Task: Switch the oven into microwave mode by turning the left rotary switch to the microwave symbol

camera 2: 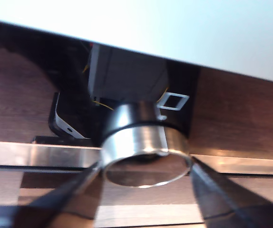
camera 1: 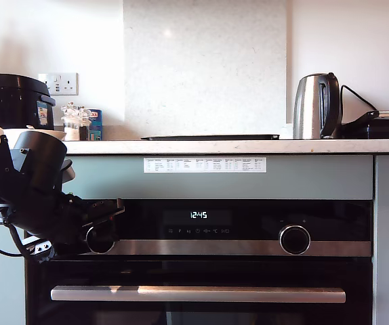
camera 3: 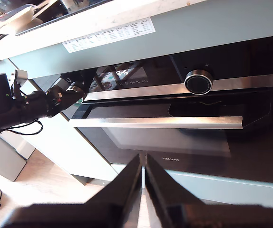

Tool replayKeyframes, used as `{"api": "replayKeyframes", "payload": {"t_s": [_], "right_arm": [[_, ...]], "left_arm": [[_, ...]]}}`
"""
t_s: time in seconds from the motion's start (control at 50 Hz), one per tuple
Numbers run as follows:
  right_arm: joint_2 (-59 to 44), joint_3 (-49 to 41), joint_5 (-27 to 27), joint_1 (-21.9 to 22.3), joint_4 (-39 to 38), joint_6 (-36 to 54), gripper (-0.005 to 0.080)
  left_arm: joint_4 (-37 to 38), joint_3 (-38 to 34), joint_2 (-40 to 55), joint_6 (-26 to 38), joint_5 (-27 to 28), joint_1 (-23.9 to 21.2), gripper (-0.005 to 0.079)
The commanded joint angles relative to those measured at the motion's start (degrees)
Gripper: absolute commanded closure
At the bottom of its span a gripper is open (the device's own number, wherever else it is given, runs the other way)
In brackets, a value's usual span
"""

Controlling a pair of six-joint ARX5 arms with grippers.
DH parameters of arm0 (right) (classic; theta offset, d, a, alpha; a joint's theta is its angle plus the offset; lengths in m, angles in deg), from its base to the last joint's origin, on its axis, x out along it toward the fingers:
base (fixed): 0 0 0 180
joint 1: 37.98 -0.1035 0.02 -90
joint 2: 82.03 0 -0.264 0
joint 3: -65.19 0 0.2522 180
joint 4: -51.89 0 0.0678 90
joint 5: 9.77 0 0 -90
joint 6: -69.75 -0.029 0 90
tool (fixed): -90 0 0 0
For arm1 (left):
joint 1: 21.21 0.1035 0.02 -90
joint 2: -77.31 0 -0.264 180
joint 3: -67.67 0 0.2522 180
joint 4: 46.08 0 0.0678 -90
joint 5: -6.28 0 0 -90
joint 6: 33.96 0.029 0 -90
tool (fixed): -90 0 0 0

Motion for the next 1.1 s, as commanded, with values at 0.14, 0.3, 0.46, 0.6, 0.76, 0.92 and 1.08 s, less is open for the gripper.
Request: {"api": "replayKeyframes", "payload": {"t_s": [0.14,0.3,0.46,0.6,0.76,0.92,1.08], "right_arm": [[-0.3,-0.6,0.3,-0.2,-0.2,-0.2,0.0764],[-0.3,-0.6,0.3,-0.2,-0.2,-0.2,0.0764],[-0.3,-0.6,0.3,-0.2,-0.2,-0.2,0.0764],[-0.3,-0.6,0.3,-0.2,-0.2,-0.2,0.0764],[-0.3,-0.6,0.3,-0.2,-0.2,-0.2,0.0764],[-0.3,-0.6,0.3,-0.2,-0.2,-0.2,0.0764],[-0.3,-0.6,0.3,-0.3,-0.2,-0.2,0.0764]], "left_arm": [[-6.3,4.8,-2.4,1.1,-0.7,0.8,0.03],[-6.2,5.1,-2.4,1.3,-0.7,0.8,0.0301],[-6.2,5.9,-2.4,5.9,-0.5,0.6,0.0422],[-6.2,6.2,-2.4,6.8,-0.3,0.6,0.0497],[-6.5,6.6,-2.4,6.8,-0.1,0.6,0.0492],[-7.0,7.6,-2.9,6.8,-0.1,0.3,0.0527],[-7.1,8.1,-3.6,8.3,1.8,0.3,0.0462]]}}
